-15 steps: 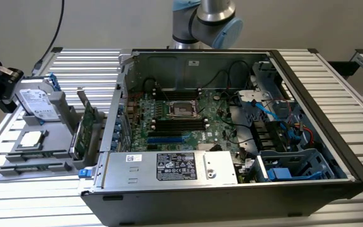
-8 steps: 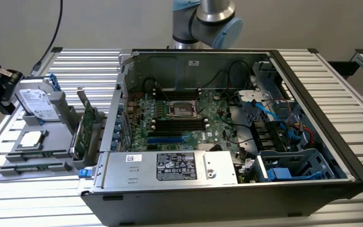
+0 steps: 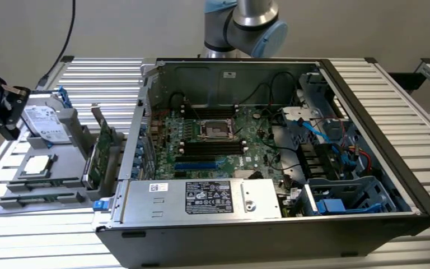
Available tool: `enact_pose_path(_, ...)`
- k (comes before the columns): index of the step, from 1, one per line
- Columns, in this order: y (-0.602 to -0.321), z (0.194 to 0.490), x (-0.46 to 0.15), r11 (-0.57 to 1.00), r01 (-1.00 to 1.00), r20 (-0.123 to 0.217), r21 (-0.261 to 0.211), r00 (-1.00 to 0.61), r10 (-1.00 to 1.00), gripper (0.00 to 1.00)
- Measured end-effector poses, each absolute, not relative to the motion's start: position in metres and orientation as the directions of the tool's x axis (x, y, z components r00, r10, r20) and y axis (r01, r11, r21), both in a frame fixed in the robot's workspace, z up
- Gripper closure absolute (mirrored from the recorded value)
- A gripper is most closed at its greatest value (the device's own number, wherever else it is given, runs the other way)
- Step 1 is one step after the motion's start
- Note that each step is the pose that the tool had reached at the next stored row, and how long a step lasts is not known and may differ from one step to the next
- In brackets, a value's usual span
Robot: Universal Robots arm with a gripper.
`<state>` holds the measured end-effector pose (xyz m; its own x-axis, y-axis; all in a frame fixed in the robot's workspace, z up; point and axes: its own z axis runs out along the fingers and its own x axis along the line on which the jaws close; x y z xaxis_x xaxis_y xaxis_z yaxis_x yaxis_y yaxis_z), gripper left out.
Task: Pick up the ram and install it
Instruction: 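Pick up the ram and move it above insertion slot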
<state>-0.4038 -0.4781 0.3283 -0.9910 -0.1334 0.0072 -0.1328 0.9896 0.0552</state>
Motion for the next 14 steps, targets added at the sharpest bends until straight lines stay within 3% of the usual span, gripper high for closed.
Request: enact_pose_path(14,-0.478,0.310,-0.404,0.924,-0.378,0.007,0.055,-0.925,-0.379,0.89)
